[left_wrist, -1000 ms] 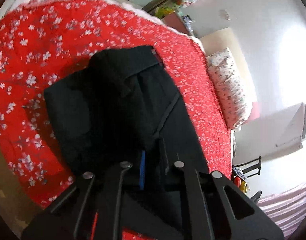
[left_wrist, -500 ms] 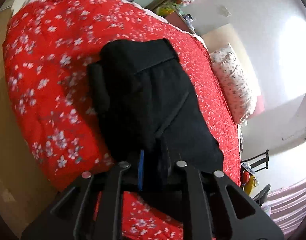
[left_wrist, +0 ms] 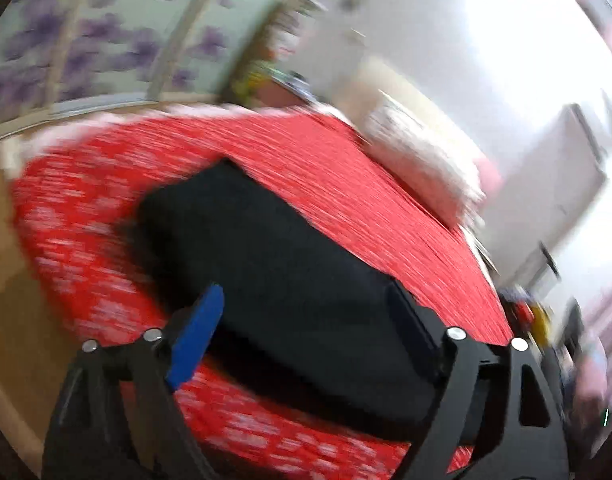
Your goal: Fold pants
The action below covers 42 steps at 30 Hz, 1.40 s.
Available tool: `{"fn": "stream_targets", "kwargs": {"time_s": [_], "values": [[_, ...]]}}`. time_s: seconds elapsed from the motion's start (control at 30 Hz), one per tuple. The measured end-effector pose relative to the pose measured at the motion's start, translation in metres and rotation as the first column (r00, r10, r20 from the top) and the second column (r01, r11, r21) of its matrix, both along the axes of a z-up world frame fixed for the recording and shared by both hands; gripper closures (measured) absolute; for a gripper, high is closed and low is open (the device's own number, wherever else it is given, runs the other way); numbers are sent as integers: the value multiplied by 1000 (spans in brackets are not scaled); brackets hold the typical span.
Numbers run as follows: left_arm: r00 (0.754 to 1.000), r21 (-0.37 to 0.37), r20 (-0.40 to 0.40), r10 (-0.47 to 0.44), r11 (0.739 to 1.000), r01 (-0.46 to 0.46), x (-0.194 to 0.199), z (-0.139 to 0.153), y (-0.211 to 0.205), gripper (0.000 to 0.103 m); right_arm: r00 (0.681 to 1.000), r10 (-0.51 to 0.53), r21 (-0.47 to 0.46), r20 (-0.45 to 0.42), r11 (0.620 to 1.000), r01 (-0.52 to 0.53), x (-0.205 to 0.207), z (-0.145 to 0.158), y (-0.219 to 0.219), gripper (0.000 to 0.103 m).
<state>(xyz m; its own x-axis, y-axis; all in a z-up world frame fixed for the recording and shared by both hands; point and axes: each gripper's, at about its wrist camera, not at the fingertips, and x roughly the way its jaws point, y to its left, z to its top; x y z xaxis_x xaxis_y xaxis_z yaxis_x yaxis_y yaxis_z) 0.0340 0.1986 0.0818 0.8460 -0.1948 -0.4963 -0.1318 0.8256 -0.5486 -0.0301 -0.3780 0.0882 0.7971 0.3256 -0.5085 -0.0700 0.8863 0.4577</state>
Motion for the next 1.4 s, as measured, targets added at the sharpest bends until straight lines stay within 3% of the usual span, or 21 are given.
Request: {"fn": "stream_targets", "kwargs": {"time_s": [0.07,0.13,0.27,0.37,0.43,0.57,0.73,0.77,0.8,0.83,0.87,0.93,1.0,1.07,1.13,1.17,1.2,1.27,1.4], "values": [[997,-6,4,-82,997,82,13,-5,-26,18,984,175,-51,26,984,-173,29,9,41,59],[992,4,-6,-127,992,127,26,-14,-48,18,943,334,-132,16,935,-329,69,13,93,59],[987,58,-23,-160,985,161,38,-37,-70,16,862,501,-209,-75,838,-505,132,0,168,59],[984,77,-26,-178,981,180,37,-43,-72,13,819,550,-315,-163,758,-571,156,-20,215,59],[988,139,-9,-154,978,154,36,-41,-73,9,806,555,-356,-207,724,-590,171,-34,236,59],[987,223,6,-158,963,153,36,-42,-76,9,792,539,-379,-286,696,-610,206,-59,260,59],[988,270,-11,-153,951,151,40,-45,-75,9,792,495,-376,-357,700,-607,231,-79,264,59],[989,269,-18,-150,952,149,41,-46,-73,9,784,499,-357,-370,703,-616,233,-83,264,65],[989,264,-29,-144,953,146,40,-48,-71,9,773,508,-333,-380,705,-626,235,-86,264,79],[990,258,-43,-138,955,144,41,-50,-69,9,765,517,-322,-383,702,-636,236,-89,265,84],[989,248,-63,-132,958,144,44,-52,-67,9,772,512,-343,-376,697,-629,235,-89,267,97],[987,236,-90,-131,960,149,47,-55,-65,9,802,482,-366,-353,717,-593,243,-85,265,99],[986,245,-100,-132,957,153,48,-57,-66,9,836,446,-347,-320,766,-541,253,-80,260,99],[985,276,-110,-136,948,161,48,-58,-70,9,841,428,-358,-330,768,-531,258,-86,264,99],[983,293,-117,-140,941,169,49,-59,-72,7,823,422,-387,-380,736,-556,256,-102,272,97],[983,299,-120,-140,939,170,49,-60,-73,6,833,417,-404,-365,735,-545,253,-100,273,90],[983,298,-122,-139,939,170,49,-61,-73,6,840,403,-412,-362,740,-532,252,-97,271,73],[983,293,-122,-139,941,169,48,-61,-71,6,880,338,-415,-334,785,-459,247,-83,256,47],[983,281,-116,-143,944,171,45,-59,-68,6,954,237,-299,-182,911,-283,212,-45,189,47]]}}
